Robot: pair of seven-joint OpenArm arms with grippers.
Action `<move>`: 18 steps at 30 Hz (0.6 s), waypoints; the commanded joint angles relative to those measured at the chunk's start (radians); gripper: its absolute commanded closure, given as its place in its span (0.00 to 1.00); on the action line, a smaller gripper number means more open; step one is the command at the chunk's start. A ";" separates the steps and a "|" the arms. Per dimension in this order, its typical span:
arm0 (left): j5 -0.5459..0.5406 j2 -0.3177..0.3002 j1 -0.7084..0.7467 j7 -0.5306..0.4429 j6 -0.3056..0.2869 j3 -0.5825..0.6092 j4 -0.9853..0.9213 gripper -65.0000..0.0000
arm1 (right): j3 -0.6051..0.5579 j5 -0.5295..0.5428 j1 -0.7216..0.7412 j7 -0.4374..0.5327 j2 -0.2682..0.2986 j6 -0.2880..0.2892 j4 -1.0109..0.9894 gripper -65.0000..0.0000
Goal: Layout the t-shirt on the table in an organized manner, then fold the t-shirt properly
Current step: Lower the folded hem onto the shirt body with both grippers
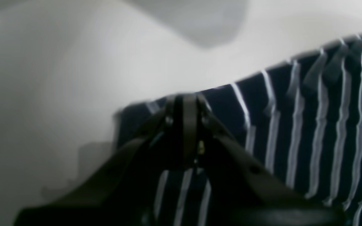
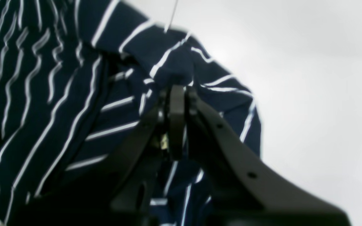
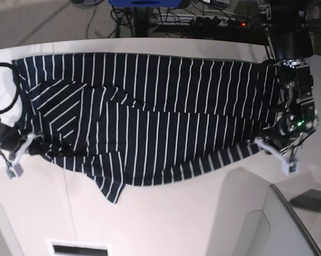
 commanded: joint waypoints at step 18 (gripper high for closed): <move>0.009 -0.031 0.122 0.000 -0.001 -0.021 0.100 1.00 | 0.260 0.009 -0.196 -0.314 -0.037 0.004 0.281 1.00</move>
